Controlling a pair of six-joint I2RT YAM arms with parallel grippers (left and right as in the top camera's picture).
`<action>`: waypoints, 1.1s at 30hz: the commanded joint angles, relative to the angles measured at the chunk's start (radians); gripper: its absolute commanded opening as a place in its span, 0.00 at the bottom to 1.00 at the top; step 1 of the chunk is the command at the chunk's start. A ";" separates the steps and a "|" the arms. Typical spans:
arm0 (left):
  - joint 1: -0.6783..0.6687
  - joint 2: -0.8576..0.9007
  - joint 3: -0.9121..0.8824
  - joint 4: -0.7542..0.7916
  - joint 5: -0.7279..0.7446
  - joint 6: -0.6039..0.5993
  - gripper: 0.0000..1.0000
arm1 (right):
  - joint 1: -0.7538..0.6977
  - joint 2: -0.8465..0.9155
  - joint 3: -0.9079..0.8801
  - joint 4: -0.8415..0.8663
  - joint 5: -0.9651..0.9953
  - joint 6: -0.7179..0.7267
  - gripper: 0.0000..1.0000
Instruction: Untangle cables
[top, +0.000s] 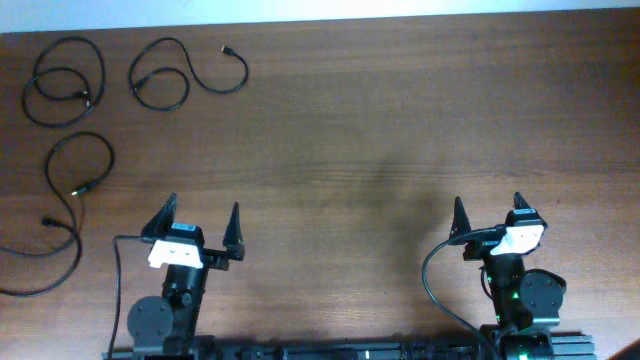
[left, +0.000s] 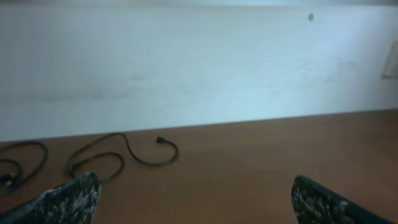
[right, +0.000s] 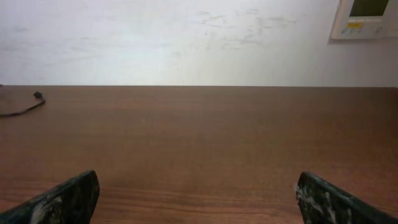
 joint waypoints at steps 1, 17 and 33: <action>0.036 -0.055 -0.059 0.034 -0.024 0.015 0.99 | -0.006 -0.005 -0.005 -0.007 0.005 -0.001 0.98; -0.041 -0.069 -0.159 0.036 -0.276 -0.154 0.99 | -0.006 -0.005 -0.005 -0.007 0.005 -0.001 0.98; -0.040 -0.069 -0.159 -0.032 -0.284 0.050 0.99 | -0.006 -0.005 -0.005 -0.007 0.005 -0.001 0.98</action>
